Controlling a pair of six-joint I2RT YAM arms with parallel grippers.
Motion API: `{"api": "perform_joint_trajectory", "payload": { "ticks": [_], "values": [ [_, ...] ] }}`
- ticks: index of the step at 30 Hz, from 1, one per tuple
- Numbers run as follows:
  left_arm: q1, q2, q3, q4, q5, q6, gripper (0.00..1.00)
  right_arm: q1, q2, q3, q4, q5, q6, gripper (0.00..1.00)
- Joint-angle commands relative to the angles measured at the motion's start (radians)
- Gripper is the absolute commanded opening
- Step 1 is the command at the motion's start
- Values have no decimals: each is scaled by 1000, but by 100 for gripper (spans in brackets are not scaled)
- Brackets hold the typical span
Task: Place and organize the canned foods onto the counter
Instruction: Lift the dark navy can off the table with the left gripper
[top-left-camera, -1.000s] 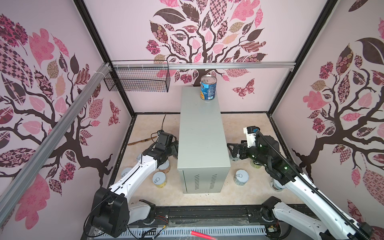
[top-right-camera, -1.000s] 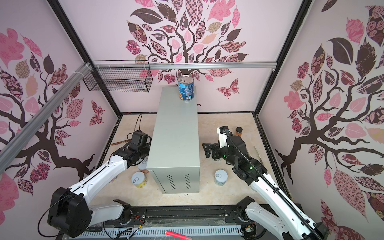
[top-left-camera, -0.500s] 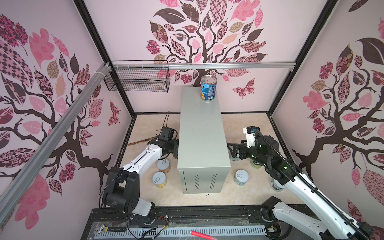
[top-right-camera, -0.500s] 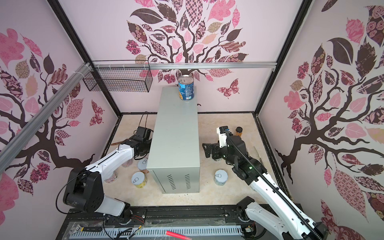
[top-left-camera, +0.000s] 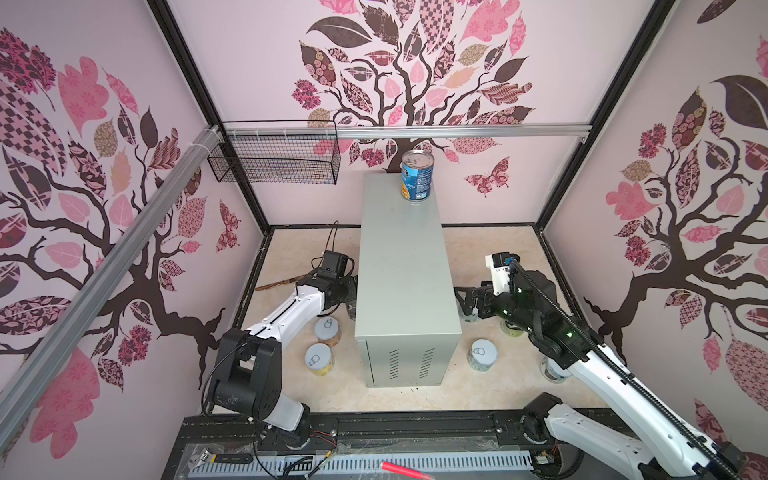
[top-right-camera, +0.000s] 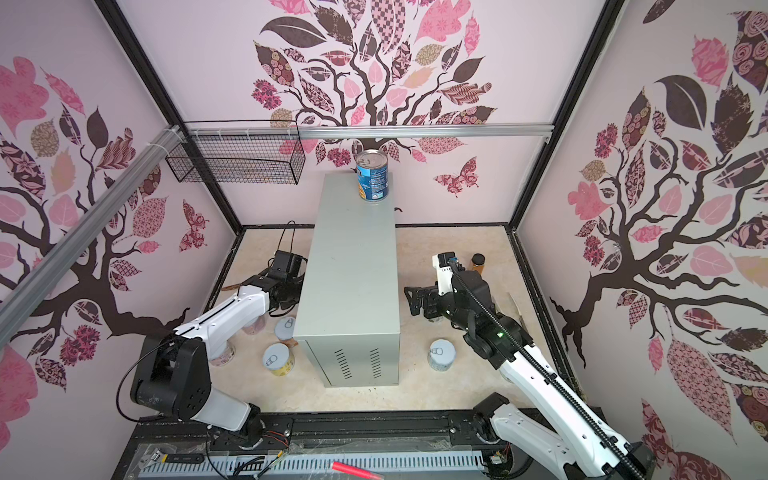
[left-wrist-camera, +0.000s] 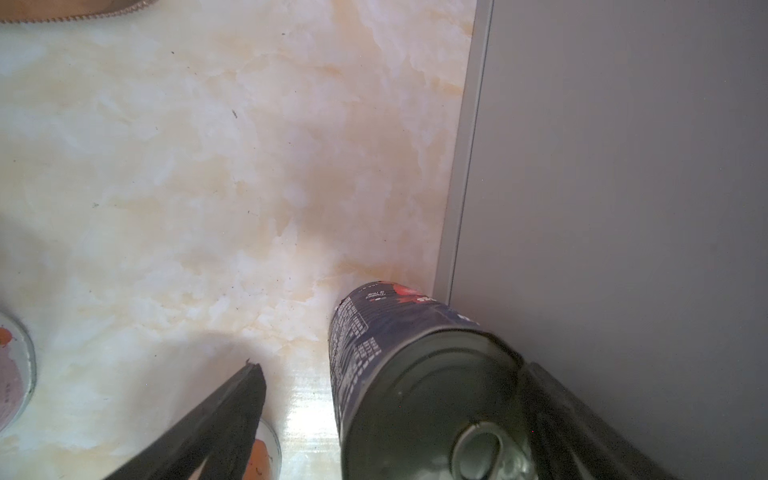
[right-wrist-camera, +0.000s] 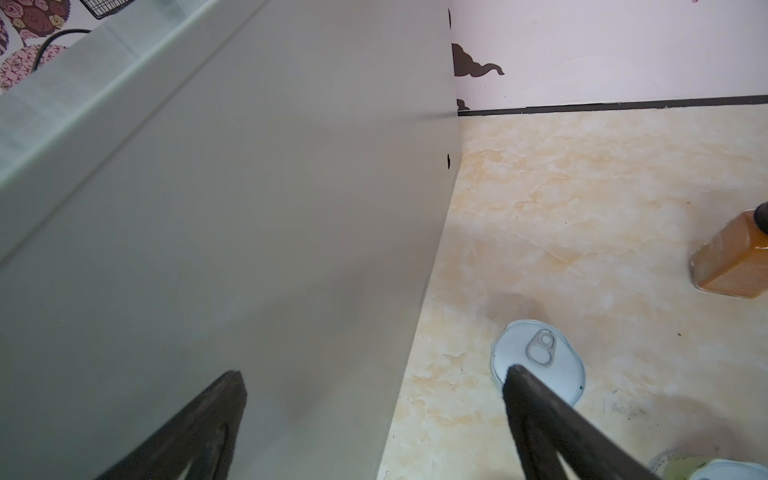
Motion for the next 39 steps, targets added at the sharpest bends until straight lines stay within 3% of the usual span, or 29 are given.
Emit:
{"api": "perform_joint_trajectory", "payload": {
  "ticks": [1, 6, 13, 22, 39],
  "values": [
    [-37, -73, -12, 129, 154, -88, 98, 2, 1, 40, -4, -10, -8, 100],
    [26, -120, -28, 192, 198, -173, 98, 2, -1, 36, -3, -11, -6, 100],
    [40, 60, 135, 40, 269, -153, 98, 4, -5, 34, -2, -11, -5, 100],
    [30, 182, 221, -92, 252, -90, 98, 4, -12, 26, -3, -9, -5, 100],
    [-76, 95, 141, -169, 153, -31, 98, 6, -25, 23, 0, -8, -4, 100]
  ]
}}
